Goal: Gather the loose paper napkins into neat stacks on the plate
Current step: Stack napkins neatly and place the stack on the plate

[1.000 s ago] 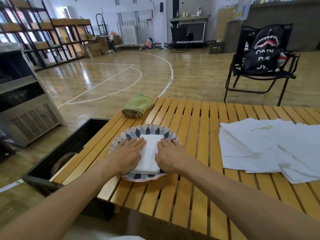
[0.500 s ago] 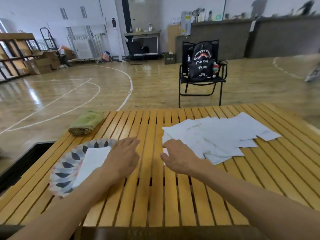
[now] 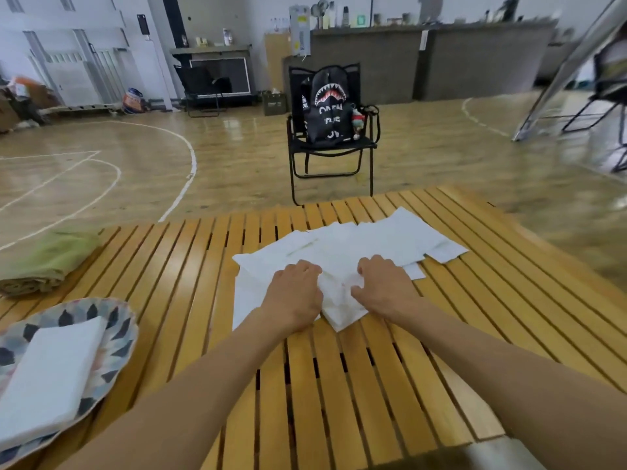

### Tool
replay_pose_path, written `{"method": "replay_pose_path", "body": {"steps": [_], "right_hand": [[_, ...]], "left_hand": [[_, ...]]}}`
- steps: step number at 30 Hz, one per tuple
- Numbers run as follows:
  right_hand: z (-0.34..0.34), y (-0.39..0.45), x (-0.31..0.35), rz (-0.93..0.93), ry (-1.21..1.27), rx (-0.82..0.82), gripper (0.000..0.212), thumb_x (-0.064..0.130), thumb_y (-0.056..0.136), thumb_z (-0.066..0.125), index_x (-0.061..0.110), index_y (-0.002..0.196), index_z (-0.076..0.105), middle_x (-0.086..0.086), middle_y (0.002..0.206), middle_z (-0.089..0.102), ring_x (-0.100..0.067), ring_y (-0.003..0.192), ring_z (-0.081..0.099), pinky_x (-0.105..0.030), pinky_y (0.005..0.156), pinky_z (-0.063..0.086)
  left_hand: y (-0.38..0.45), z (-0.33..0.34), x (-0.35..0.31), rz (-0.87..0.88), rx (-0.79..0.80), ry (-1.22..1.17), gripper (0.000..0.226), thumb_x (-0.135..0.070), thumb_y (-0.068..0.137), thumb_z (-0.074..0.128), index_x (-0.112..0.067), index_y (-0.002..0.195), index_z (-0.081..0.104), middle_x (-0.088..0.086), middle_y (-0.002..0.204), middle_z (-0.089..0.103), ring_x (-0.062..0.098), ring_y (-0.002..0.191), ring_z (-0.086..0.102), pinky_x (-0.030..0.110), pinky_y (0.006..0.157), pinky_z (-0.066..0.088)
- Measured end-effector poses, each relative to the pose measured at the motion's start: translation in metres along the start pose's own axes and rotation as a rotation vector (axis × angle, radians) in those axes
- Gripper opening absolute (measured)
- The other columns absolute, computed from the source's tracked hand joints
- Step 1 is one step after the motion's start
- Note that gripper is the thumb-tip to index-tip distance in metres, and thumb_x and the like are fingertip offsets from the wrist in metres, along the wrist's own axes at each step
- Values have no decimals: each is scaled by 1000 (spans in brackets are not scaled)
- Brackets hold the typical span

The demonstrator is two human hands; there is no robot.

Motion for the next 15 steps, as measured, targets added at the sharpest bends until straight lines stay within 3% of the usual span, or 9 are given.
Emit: {"method": "replay_pose_path", "body": {"steps": [4,8,11,15], "right_hand": [[12,2,4,-23,-86,-71,40,49,97,46,15,117,52,-7,114,56,-28,104,53,-38,82,48],[16,2,10,-42,-191,-143,21,31,102,41,14,112,50,-6,110,58,-27,98,56,-33,70,35],[5,-4,14,-45,-160,-216,15,21,103,37,16,102,51,-3,98,59,-23,83,57,-32,67,36],[-20,-23,19,-97,17,-297,23,23,103,36,16,99,57,-1,91,61,-21,80,58,-36,71,48]], "left_hand": [[3,12,0,-22,21,1,45,-20,98,41,-17,143,42,4,146,43,27,123,47,37,100,37],[-1,19,4,4,9,-29,45,-23,101,37,-16,146,40,2,149,41,24,130,43,37,106,35],[-6,15,5,21,-20,-49,45,-23,102,37,-16,147,40,2,151,41,22,134,42,36,111,32],[-25,-11,11,11,-242,-184,49,-26,99,49,-19,146,39,1,149,41,23,131,43,35,108,33]]}}
Point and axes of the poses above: each hand's wrist, its own y-axis towards the middle knuckle, its own z-axis out of the palm, x = y × z, the point moved 4 cm from there along y, towards the middle knuckle
